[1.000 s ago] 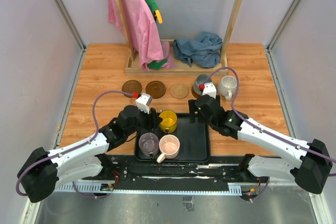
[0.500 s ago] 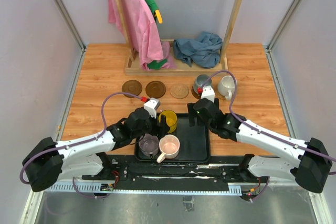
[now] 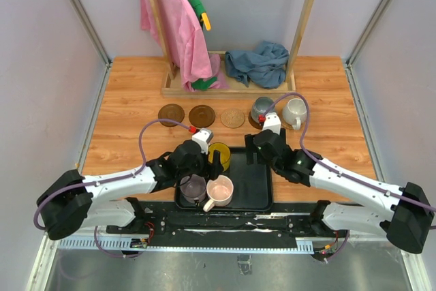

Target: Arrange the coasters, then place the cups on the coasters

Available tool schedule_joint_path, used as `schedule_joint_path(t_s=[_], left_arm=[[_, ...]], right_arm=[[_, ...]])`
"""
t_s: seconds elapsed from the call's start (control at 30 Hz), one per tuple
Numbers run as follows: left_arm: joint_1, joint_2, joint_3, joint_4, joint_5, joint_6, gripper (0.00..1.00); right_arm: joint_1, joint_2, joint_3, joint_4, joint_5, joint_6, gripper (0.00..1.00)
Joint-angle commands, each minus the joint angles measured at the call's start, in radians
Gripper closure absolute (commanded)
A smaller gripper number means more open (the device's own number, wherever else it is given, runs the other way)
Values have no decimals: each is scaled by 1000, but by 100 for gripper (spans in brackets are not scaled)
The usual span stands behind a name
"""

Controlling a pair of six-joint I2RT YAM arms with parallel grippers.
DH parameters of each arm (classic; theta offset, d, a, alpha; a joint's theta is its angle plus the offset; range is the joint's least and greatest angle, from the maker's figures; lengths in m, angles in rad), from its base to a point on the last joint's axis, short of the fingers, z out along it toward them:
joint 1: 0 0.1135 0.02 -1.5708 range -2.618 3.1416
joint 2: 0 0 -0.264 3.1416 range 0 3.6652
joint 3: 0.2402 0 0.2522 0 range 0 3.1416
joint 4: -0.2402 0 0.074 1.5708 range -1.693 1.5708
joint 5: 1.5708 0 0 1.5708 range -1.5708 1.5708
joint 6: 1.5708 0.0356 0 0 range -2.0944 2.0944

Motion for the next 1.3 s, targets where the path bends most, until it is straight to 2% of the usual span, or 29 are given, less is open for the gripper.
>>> schedule_joint_path(t_s=[0.0, 0.2, 0.4, 0.6, 0.83, 1.1, 1.27], left_arm=[[-16, 35, 31, 19, -18, 1, 16], [-16, 91, 48, 23, -26, 1, 21], [-19, 102, 41, 9, -37, 2, 49], [-18, 74, 21, -11, -45, 7, 67], [-20, 72, 15, -12, -39, 32, 98], [-20, -18, 28, -1, -100, 74, 99], [-20, -65, 101, 1, -172, 129, 100]], right_arm=[[12, -19, -27, 12, 33, 19, 16], [12, -5, -22, 8, 25, 23, 16], [13, 17, -10, 6, 16, 24, 15], [12, 42, 6, 8, 8, 27, 15], [12, 61, 19, 6, -3, 34, 15], [13, 45, 15, -9, 18, 43, 15], [12, 37, 5, -16, 41, 55, 15]])
